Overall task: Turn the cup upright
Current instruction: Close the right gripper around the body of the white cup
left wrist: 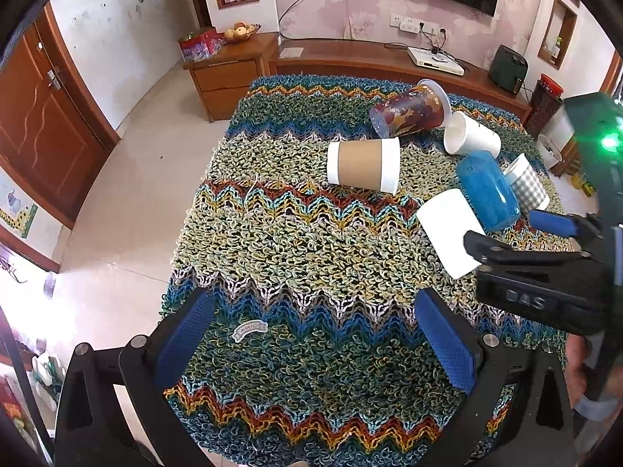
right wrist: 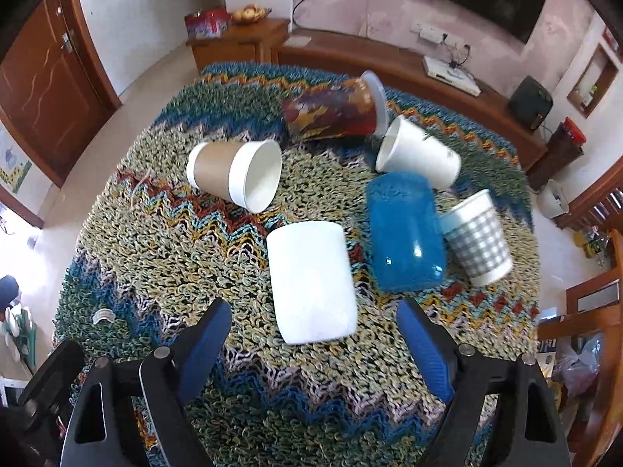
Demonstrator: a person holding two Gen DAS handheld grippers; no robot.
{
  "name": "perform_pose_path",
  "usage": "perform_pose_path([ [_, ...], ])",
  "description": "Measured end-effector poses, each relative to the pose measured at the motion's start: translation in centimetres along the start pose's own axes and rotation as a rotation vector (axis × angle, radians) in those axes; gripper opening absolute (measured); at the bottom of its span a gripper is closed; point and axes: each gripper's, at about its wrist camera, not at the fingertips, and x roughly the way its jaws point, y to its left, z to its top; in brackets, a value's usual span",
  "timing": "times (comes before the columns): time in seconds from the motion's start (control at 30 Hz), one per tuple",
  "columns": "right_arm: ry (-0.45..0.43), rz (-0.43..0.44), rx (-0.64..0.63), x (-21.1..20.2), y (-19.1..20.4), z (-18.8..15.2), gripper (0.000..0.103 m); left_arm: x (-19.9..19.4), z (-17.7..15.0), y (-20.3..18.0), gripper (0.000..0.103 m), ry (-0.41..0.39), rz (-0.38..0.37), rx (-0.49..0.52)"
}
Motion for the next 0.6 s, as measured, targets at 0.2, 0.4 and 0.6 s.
perform_pose_path([
  [0.2, 0.067, -0.002, -0.005, 2.8, 0.2, 0.8, 0.085, 1.8, 0.5, 0.5, 0.102, 0.008, 0.008, -0.017],
  [0.4, 0.098, 0.001, -0.008, 4.5, 0.3, 1.1, 0.085, 4.9, 1.3, 0.6, 0.102, 0.041, 0.025, -0.033],
  [0.6, 0.127, 0.0, -0.029, 6.1, 0.7, 1.8, 0.085, 7.5, 1.3, 0.7, 0.102, 0.089, 0.038, -0.036],
])
